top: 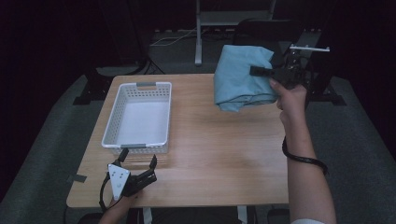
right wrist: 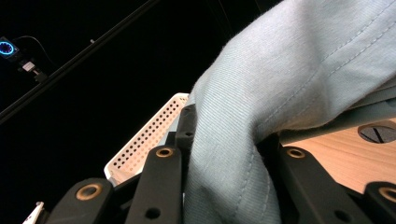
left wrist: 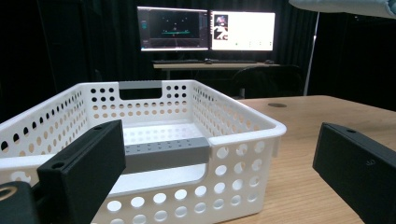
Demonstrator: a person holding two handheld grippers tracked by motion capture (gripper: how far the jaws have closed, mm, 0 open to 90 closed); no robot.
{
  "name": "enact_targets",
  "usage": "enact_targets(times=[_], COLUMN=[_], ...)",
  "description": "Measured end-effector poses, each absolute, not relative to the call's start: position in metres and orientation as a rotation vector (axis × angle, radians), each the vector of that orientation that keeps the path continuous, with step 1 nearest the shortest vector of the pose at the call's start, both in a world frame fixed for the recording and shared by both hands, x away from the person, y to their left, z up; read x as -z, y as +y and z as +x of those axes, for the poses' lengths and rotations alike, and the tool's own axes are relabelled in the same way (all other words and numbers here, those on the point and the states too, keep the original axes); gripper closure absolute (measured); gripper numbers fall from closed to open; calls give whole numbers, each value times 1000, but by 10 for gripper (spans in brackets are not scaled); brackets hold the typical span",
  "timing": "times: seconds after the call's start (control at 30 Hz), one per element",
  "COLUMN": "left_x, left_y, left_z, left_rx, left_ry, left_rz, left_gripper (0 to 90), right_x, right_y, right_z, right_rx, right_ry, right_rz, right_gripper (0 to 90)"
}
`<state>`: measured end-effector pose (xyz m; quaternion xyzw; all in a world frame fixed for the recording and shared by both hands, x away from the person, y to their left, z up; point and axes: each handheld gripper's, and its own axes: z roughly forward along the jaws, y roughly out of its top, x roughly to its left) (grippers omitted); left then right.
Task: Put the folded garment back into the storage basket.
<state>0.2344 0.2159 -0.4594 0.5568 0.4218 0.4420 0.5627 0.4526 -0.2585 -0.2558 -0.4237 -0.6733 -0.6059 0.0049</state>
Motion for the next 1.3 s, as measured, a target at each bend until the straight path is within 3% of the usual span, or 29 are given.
enact_targets(times=[0.57, 1.3], left_x=[459, 459], left_y=[216, 216], left_z=[234, 235], left_rx=[-1039, -1038], left_ry=[990, 991], left_rz=[1311, 1314], left_gripper=[38, 38], right_x=[254, 246], right_y=[-235, -171], right_z=[460, 472], right_rx=[1929, 1945], right_ry=[-2062, -2074], right_rz=[-1278, -1193], right_gripper=[728, 728])
